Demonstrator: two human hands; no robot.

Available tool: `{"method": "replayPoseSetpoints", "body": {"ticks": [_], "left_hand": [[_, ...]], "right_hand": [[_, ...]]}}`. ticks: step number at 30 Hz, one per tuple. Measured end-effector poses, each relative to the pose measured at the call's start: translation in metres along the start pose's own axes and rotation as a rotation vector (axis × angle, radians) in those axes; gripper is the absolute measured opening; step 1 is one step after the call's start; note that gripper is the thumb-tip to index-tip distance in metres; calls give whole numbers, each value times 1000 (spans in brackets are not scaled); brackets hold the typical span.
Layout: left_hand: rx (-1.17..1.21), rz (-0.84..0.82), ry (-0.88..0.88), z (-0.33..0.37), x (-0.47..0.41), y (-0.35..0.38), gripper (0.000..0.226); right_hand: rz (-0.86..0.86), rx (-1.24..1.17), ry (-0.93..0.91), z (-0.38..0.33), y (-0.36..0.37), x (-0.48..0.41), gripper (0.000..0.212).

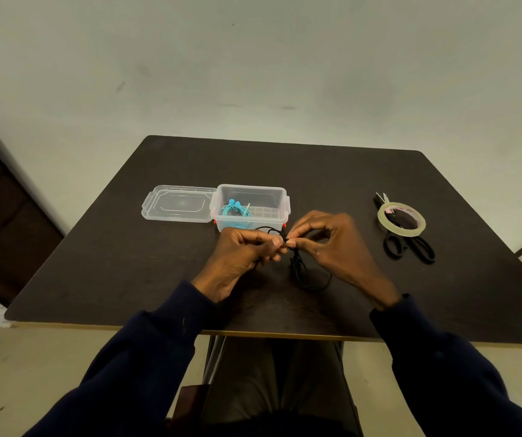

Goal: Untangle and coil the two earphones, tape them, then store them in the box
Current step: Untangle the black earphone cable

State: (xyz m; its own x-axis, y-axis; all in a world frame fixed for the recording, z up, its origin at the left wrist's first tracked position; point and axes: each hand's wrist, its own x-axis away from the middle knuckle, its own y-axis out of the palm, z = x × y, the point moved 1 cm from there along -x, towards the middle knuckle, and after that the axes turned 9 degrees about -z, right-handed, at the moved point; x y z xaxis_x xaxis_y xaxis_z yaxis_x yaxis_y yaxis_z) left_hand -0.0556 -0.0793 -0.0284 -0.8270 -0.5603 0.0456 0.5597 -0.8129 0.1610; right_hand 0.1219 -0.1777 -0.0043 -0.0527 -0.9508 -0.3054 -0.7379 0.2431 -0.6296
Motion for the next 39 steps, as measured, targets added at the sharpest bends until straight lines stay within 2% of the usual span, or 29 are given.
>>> {"method": "replayPoseSetpoints", "body": {"ticks": [5, 11, 14, 17, 24, 27, 32, 37, 39], "left_hand": [[-252, 102, 65, -1, -1, 1, 6], [-276, 113, 134, 1, -2, 4, 7], [-329, 75, 135, 3, -1, 4, 9], [-373, 59, 129, 4, -2, 6, 11], [-364, 179, 149, 8, 2, -3, 13], [-340, 230, 139, 12, 7, -11, 12], [-180, 339, 152, 28, 21, -41, 14], [-295, 411, 141, 34, 36, -74, 17], [-388, 425, 100, 30, 39, -79, 17]], "right_hand": [[-8, 194, -25, 2, 4, 1, 5], [-80, 247, -30, 3, 3, 1, 8], [-20, 123, -39, 1, 2, 1, 24], [-61, 45, -57, -3, 8, 0, 40], [-1, -11, 1, 2, -2, 3, 10], [-38, -33, 31, 6, -11, 7, 10], [9, -152, 111, 20, -31, 17, 7], [-124, -81, 148, 30, -44, 24, 10], [-122, -69, 135, 28, -43, 22, 10]]}}
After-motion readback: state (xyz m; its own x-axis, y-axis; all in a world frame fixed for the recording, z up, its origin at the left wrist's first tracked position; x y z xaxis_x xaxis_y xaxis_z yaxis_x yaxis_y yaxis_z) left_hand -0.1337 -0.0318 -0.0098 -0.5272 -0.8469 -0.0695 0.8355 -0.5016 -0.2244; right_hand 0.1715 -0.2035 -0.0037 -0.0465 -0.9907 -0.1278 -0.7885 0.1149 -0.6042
